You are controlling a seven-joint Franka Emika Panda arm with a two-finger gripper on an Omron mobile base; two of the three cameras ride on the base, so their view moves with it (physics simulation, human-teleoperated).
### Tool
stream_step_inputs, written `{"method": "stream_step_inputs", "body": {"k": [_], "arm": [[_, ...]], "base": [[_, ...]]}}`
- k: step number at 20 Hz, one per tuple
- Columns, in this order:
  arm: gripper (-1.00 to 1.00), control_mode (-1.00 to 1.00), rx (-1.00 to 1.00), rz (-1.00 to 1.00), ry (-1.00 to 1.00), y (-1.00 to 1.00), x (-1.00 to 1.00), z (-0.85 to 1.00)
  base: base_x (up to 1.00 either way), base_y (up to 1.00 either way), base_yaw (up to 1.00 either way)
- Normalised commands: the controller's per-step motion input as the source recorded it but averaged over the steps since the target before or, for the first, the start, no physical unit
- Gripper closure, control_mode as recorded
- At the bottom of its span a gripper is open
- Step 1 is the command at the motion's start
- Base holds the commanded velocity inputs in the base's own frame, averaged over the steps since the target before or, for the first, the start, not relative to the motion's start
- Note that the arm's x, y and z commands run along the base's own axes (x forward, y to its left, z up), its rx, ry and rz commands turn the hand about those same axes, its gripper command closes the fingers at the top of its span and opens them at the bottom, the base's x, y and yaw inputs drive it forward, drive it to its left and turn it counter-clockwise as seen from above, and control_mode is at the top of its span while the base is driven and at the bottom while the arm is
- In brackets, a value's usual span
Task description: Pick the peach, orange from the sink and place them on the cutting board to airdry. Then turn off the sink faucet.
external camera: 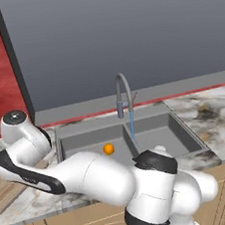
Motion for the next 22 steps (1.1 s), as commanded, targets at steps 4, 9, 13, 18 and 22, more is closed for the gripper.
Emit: {"method": "stream_step_inputs", "body": {"k": [4,9,13,18,22], "arm": [[1.0,-1.0,0.03,0.01,-0.01,0.13,0.0,-0.18],[1.0,-1.0,0.0,0.0,0.0,0.24,0.0,0.0],[1.0,-1.0,0.01,0.0,0.0,0.28,0.0,0.0],[1.0,-1.0,0.01,0.0,0.0,0.24,0.0,-0.03],[1.0,-1.0,0.0,0.0,0.0,0.0,0.0,-0.15]], "base": [[0.0,0.0,0.0],[0.0,0.0,0.0],[0.0,0.0,0.0],[0.0,0.0,0.0],[0.0,0.0,0.0]]}}
